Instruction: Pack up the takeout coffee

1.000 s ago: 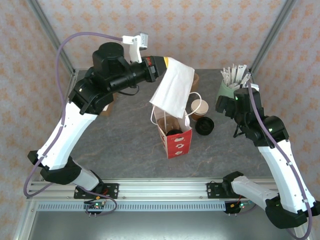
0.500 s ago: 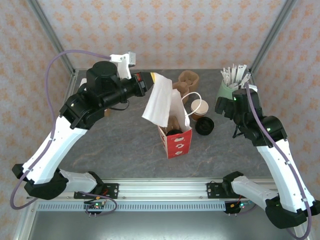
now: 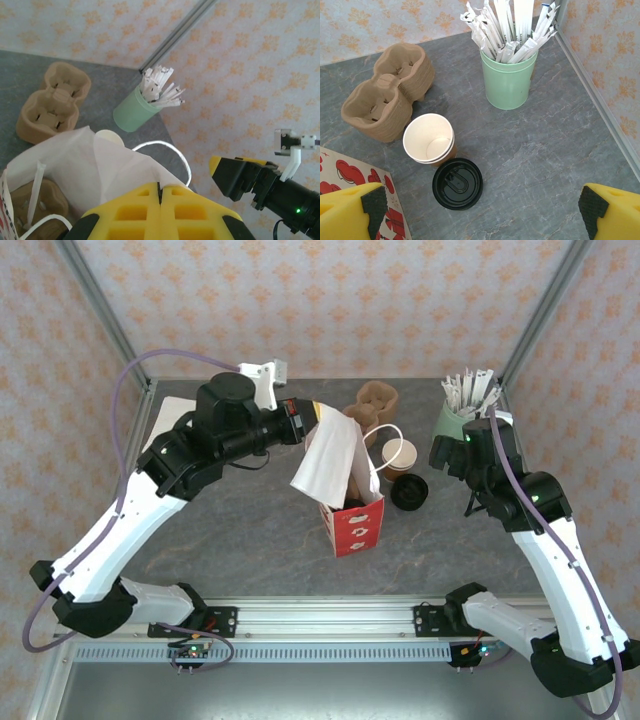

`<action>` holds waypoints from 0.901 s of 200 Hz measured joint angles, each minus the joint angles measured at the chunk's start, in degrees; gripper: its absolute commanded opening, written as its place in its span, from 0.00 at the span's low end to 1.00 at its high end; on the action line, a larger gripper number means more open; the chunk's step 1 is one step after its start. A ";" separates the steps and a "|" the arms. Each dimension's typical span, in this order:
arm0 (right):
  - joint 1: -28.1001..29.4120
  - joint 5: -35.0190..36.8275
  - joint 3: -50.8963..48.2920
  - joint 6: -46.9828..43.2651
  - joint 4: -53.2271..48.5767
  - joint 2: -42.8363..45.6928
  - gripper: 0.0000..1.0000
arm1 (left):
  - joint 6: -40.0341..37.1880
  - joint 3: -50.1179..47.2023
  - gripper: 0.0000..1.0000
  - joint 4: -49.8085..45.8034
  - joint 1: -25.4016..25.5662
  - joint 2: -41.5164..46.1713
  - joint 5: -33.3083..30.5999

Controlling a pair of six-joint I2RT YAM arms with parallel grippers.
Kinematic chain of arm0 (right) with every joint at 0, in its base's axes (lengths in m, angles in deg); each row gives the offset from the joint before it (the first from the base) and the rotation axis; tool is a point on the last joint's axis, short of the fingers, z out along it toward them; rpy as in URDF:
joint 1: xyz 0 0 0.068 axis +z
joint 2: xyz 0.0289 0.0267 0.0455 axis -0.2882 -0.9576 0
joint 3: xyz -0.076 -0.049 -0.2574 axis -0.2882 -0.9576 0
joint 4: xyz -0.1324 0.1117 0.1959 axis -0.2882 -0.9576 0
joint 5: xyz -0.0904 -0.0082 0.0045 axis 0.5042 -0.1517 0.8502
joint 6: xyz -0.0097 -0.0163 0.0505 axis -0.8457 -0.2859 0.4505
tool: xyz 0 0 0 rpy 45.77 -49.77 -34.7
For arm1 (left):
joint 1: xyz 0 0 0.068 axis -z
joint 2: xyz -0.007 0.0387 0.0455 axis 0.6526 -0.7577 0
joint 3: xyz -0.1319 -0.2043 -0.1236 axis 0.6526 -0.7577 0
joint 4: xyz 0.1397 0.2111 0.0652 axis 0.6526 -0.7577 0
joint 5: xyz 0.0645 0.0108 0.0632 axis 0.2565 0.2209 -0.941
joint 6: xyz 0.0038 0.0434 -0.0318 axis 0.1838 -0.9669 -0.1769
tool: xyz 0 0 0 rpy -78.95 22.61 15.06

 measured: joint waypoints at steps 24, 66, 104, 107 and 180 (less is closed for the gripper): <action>0.00 0.00 -0.13 -0.02 0.00 0.00 0.99 | -0.48 1.70 0.00 -2.99 1.44 -1.53 -0.68; 0.00 0.02 -0.15 -0.02 0.02 0.00 0.99 | -1.81 3.72 0.00 -9.42 4.13 -2.10 -3.56; 0.00 0.02 -0.20 -0.09 0.02 -0.02 0.99 | -2.97 7.76 0.00 -15.61 5.40 -4.20 -5.22; 0.00 0.02 -0.26 -0.09 0.02 -0.02 0.99 | -3.13 8.55 0.00 -16.31 5.68 -4.74 -5.49; 0.00 0.11 -0.63 -0.70 0.00 -0.39 0.99 | -9.16 25.42 0.00 -29.59 10.91 -16.59 -13.51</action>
